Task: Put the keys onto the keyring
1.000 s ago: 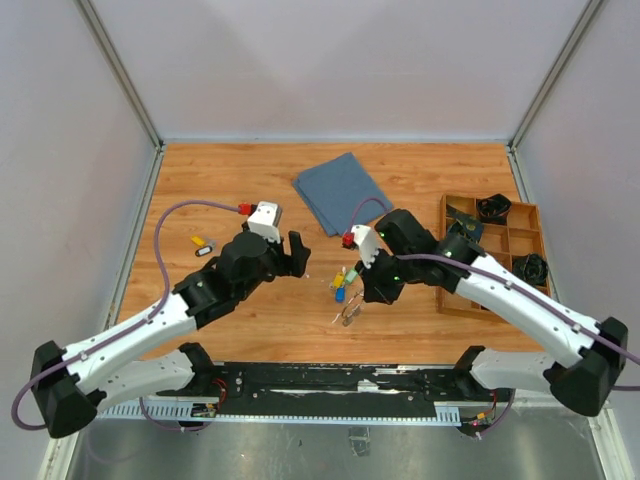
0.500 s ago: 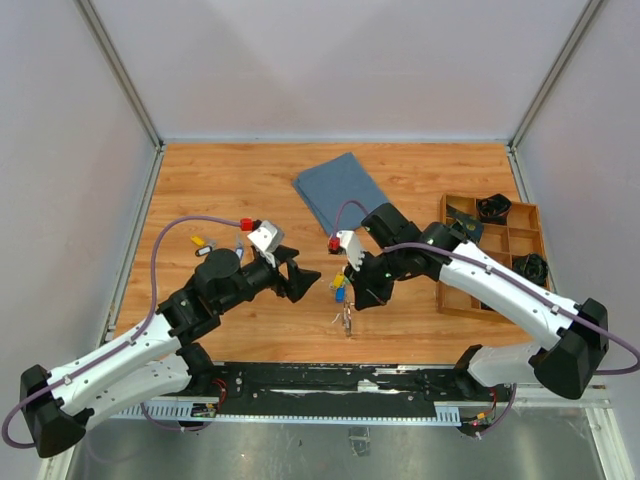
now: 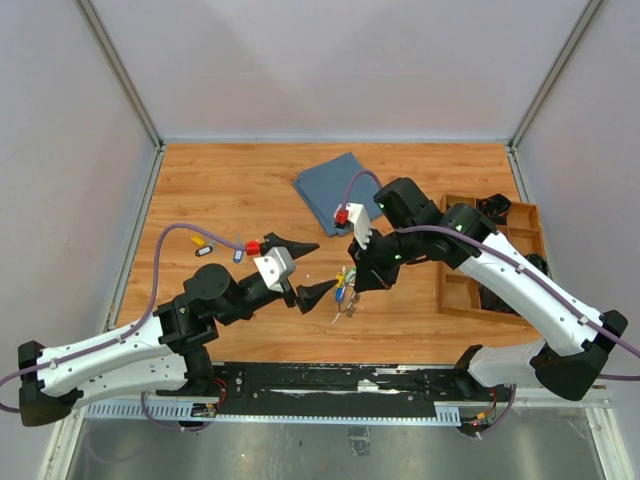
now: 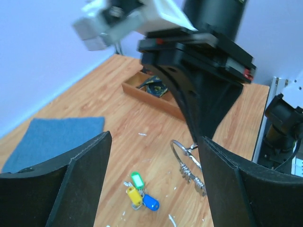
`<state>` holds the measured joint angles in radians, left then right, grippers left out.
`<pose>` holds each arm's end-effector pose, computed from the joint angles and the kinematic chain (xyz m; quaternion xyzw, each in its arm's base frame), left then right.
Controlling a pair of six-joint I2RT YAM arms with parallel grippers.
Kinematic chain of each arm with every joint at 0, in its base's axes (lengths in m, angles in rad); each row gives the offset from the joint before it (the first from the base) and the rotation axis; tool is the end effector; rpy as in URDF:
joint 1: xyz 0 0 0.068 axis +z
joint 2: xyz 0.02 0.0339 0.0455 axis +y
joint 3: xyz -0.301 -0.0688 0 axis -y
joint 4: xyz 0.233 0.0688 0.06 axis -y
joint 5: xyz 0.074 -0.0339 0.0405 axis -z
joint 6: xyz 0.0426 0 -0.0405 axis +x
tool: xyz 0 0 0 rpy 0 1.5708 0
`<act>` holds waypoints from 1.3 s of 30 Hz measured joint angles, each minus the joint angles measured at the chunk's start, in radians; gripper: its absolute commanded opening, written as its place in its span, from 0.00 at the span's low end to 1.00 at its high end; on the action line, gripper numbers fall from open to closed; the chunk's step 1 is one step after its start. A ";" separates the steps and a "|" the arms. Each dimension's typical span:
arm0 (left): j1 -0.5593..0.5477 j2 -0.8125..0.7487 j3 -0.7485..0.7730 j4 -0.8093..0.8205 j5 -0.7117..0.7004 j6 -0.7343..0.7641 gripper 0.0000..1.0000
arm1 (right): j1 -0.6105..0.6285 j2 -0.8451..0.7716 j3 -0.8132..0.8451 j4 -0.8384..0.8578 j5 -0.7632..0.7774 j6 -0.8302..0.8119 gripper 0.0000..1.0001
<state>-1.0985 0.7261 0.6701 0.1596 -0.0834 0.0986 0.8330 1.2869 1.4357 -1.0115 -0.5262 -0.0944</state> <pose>0.0699 -0.1291 0.3723 0.3513 0.5701 -0.3313 0.6647 0.1384 0.1841 0.4121 -0.4857 0.7697 0.3483 0.2241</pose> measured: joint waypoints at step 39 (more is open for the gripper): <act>-0.462 0.222 0.086 -0.005 -0.356 0.719 0.48 | 0.000 0.013 0.180 -0.177 -0.106 0.177 0.01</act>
<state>-1.5608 0.9482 0.7563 0.1547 -0.4389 0.8181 0.8330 1.2995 1.6154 -1.1881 -0.6323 0.0822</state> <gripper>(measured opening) 0.512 0.015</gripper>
